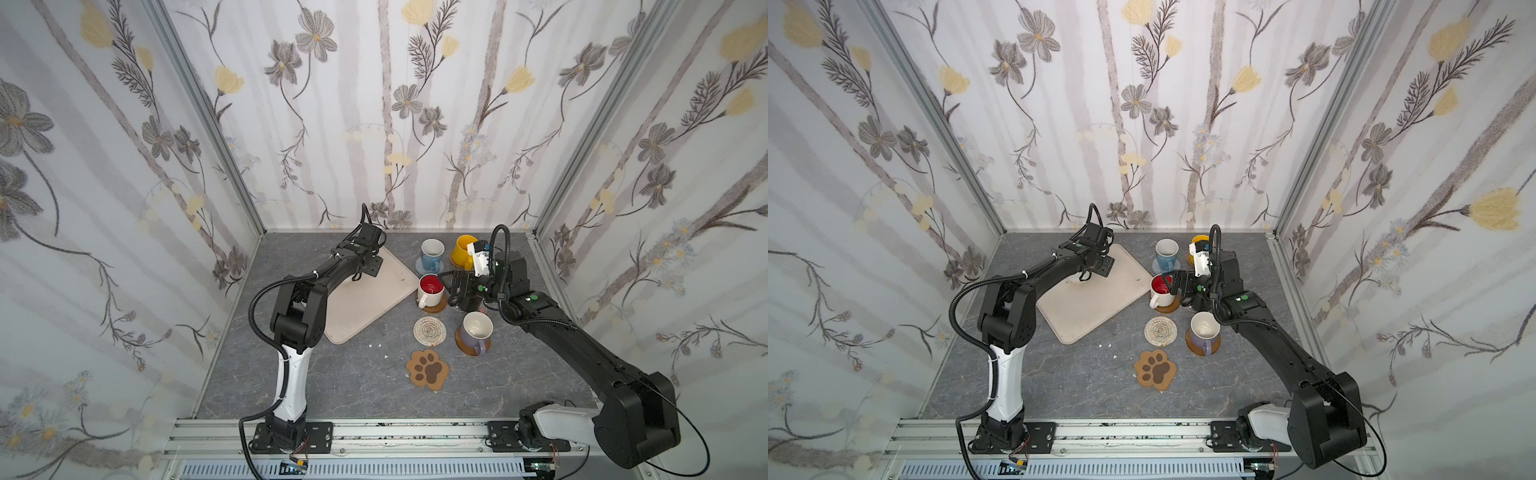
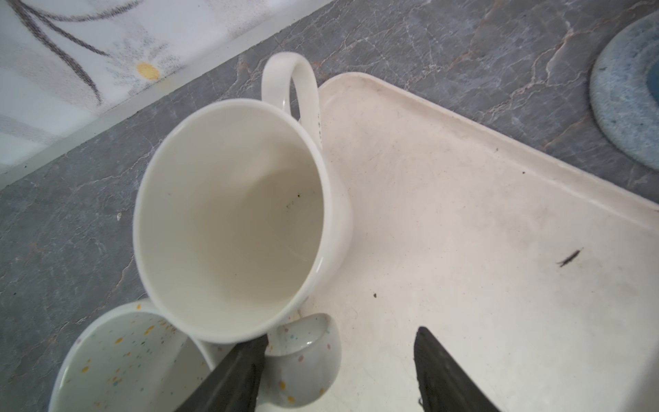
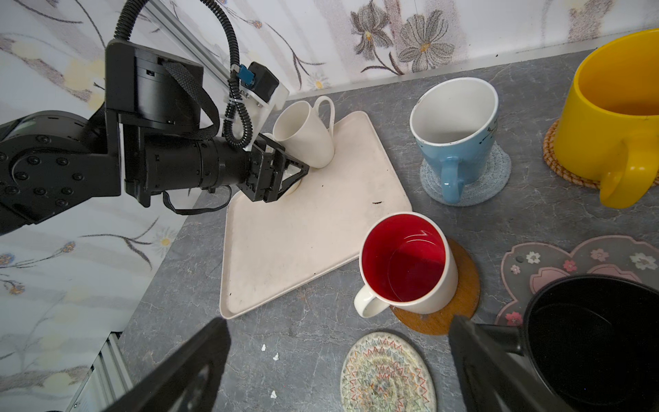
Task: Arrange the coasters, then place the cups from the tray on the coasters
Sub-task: 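Swing the open left gripper back over the tray toward the plain white mug, then move the left gripper over the speckled white mug's rim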
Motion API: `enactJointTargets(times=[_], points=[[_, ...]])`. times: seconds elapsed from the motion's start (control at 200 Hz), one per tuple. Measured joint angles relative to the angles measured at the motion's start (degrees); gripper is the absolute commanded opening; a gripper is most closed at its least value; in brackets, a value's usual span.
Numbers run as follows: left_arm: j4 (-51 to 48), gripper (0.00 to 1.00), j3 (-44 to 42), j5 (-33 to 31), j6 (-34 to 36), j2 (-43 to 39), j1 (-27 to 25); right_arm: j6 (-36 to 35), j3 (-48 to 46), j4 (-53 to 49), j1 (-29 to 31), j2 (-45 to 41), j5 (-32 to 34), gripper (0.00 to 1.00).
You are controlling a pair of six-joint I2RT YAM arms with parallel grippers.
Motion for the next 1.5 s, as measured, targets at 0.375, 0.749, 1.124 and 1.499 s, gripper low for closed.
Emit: enactJointTargets(times=[0.375, 0.749, 1.124, 1.499], points=[[-0.17, 0.48, 0.28, 0.63, -0.02, 0.09, 0.00, 0.00, 0.00, 0.00, -0.42, 0.37, -0.22, 0.96], [-0.22, 0.35, -2.49, 1.05, -1.53, -1.55, 0.00, 0.00, -0.20, 0.02, -0.46, 0.09, -0.26, 0.96], [-0.26, 0.25, -7.98, 1.01, -3.65, -5.11, 0.35, 0.04, -0.83, 0.26, -0.46, -0.90, -0.72, 0.96], [-0.33, 0.23, -14.32, 0.83, -5.81, -10.16, 0.76, 0.50, -1.49, 0.48, -0.35, -2.14, -1.70, 0.96]])
